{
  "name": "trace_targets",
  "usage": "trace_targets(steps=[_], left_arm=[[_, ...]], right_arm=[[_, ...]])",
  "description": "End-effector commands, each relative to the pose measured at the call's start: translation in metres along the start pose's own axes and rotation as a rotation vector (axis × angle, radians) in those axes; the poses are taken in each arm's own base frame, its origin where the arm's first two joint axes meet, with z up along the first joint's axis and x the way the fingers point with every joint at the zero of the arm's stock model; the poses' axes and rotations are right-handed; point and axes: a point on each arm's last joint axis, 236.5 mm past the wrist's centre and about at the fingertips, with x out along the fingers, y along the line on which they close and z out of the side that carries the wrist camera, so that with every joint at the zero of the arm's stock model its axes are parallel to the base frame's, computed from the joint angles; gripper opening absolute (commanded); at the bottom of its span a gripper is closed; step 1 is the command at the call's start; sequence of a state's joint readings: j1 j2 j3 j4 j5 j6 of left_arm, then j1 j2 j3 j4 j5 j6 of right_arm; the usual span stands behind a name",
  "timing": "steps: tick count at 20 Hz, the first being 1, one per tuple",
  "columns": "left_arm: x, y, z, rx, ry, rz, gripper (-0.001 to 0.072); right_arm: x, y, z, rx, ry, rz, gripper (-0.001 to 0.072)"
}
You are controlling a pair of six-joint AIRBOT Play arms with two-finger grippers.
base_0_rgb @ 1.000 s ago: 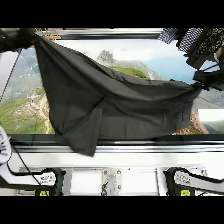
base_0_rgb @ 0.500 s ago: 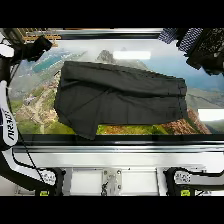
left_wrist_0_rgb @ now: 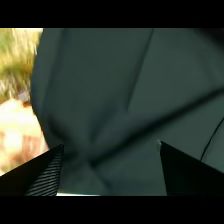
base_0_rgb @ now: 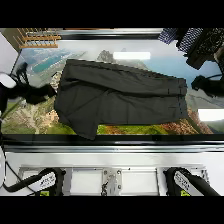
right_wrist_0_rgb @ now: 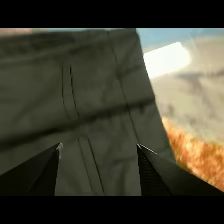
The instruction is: Fold the clothes and pants, and hang the long-sleeved shirts on hangers.
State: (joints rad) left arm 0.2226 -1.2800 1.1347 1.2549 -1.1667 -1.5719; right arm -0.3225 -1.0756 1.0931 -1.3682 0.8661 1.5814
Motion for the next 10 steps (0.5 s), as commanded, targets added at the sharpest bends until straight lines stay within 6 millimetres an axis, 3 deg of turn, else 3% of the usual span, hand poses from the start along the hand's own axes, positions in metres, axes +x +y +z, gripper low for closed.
trace_targets(steps=[1, 3, 6, 10], left_arm=[[0.036, 0.010, -0.122, -0.060, 0.193, 0.016, 0.0633], [0.053, -0.007, -0.157, -0.116, 0.207, -0.059, 0.0632], [0.076, -0.028, -0.184, -0.171, 0.219, -0.132, 0.0632], [0.098, -0.044, -0.189, -0.157, 0.256, -0.135, 0.0631]], right_arm=[[-0.002, -0.006, -0.057, 0.005, 0.078, -0.006, 0.0510], [-0.002, -0.005, -0.066, 0.016, 0.089, 0.003, 0.0510], [-0.002, 0.005, -0.063, 0.054, 0.077, 0.045, 0.0510], [-0.002, 0.009, -0.061, 0.069, 0.070, 0.062, 0.0510]])
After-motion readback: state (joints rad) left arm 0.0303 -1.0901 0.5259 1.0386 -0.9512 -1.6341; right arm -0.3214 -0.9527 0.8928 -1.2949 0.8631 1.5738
